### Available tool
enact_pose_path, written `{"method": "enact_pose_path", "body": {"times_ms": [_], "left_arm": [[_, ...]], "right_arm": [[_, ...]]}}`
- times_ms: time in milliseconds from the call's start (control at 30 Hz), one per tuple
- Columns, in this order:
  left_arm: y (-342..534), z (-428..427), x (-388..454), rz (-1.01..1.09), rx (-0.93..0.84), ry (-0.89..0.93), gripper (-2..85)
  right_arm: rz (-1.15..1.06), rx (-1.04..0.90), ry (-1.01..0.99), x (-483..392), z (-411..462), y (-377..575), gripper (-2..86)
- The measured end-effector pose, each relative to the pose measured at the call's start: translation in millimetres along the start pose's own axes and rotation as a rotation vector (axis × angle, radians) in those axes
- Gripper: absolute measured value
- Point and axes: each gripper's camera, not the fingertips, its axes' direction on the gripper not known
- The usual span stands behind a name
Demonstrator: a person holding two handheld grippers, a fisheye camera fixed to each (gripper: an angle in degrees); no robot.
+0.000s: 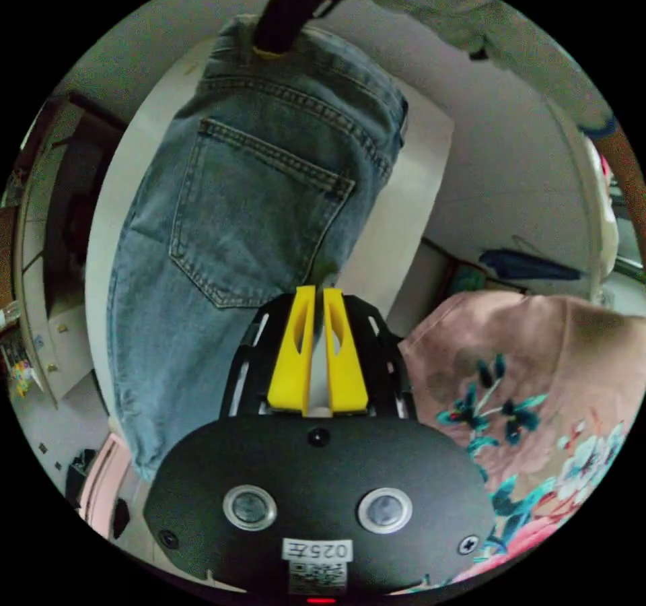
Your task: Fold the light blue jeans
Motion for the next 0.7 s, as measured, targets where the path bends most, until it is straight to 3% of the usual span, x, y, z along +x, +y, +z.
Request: {"method": "enact_pose_path", "body": {"times_ms": [133, 233, 333, 500, 600, 700], "left_arm": [[5.2, -16.0, 2.5, 0.005, 0.047, 0.084, 4.0], [62.1, -43.9, -21.5, -0.085, 0.133, 0.021, 6.3], [161.8, -69.8, -79.1, -0.376, 0.227, -0.002, 7.9], [403.5, -68.9, -199.7, -1.129, 0.313, 0.055, 10.9], [500.3, -49.8, -242.4, -1.3, 0.443, 0.202, 11.4], [523.8, -22.1, -283.6, -1.211, 0.374, 0.357, 12.1]], "right_arm": [[0.1, -0.036, -0.046, 24.3, -25.2, 11.5, 7.3], [0.12, 0.096, -0.009, 13.8, -97.9, 36.2, 9.3], [0.018, 0.205, -0.076, -32.9, -161.0, 53.1, 11.1], [-0.186, 0.198, -0.4, -168.7, -206.9, 30.4, 12.4], [-0.289, 0.132, -0.413, -259.9, -223.1, -2.8, 12.3], [-0.36, 0.122, -0.385, -337.6, -249.6, -34.9, 11.5]]}}
